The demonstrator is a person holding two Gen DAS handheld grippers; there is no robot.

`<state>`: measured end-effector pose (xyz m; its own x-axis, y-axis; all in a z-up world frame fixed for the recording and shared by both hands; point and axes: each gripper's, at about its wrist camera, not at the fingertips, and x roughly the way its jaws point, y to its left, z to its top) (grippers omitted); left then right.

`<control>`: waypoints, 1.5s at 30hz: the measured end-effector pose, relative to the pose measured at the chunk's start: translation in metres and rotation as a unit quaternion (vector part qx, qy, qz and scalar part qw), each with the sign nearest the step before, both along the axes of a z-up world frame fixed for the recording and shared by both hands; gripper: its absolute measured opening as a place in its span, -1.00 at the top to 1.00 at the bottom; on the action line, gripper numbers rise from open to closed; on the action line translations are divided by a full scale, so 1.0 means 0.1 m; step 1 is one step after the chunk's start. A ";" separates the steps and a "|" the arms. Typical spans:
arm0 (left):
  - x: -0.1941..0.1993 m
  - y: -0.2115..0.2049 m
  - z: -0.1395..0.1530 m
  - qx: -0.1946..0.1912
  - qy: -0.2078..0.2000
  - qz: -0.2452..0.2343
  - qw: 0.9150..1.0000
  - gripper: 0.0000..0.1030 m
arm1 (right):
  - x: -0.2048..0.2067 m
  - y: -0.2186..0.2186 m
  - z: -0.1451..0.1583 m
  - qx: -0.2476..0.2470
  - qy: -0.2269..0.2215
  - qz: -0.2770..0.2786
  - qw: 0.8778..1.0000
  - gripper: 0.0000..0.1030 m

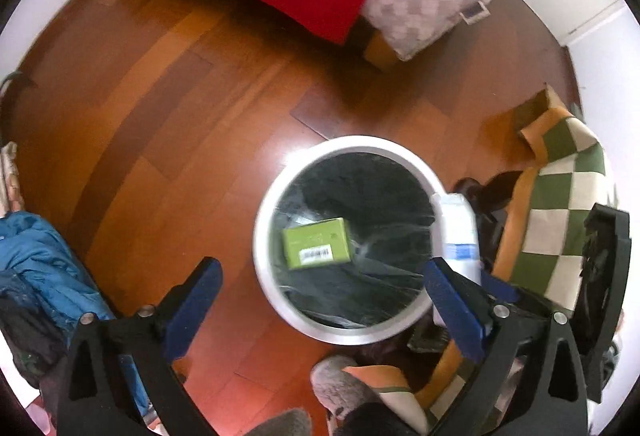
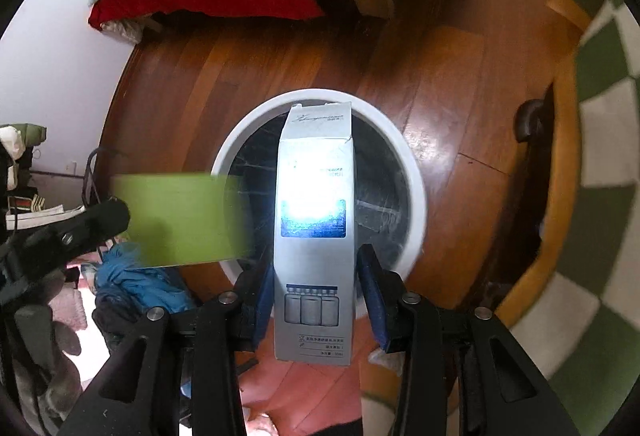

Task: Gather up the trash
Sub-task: 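Carry both boxes over the white bin and open both tools to drop them, then grasp the orange peel with the left tool while the right tool grasps the yellow snack bag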

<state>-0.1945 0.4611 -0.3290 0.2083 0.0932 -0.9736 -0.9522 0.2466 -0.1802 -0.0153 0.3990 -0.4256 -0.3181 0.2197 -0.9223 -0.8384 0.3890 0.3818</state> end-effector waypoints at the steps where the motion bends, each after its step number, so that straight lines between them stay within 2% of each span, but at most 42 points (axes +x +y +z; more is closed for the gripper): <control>1: -0.04 -0.03 0.01 0.009 0.012 0.004 1.000 -1.00 | -0.02 0.07 -0.07 -0.006 0.003 0.003 1.000 0.14; 2: -0.06 -0.06 0.01 0.015 0.020 0.007 1.000 -1.00 | -0.02 0.08 -0.09 -0.009 0.003 0.005 1.000 -0.12; 3: -0.07 -0.07 0.01 0.024 0.030 0.011 0.999 -1.00 | -0.01 0.09 -0.09 -0.010 0.001 0.007 1.000 -0.58; 5: -0.14 -0.15 0.03 0.041 0.049 0.017 0.998 -1.00 | -0.05 0.13 -0.11 -0.013 -0.015 0.017 1.000 -1.00; 9: -0.23 -0.28 0.07 0.065 0.075 0.021 0.995 -1.00 | -0.12 0.06 -0.02 -0.020 -0.055 0.029 0.998 -1.00; 14: -0.29 -0.41 0.16 0.082 0.082 0.026 0.993 -1.00 | -0.15 -0.07 0.10 -0.020 -0.094 0.035 0.995 -1.00; 18: -0.30 -0.52 0.30 0.093 0.084 0.029 0.992 -1.00 | -0.18 -0.19 0.22 -0.014 -0.102 0.034 0.994 -1.00; 24: -0.29 -0.70 0.58 0.116 0.082 0.026 0.990 -1.00 | -0.19 -0.40 0.57 0.005 -0.119 0.026 0.992 -1.00; 36: -0.27 -1.36 1.58 0.193 0.058 0.016 0.979 -1.00 | -0.16 -1.04 1.67 0.085 -0.140 0.015 0.986 -1.00; 45: -0.02 -2.09 2.24 0.242 0.036 0.000 0.970 -1.00 | -0.04 -1.84 2.61 0.177 -0.115 -0.017 0.977 -1.00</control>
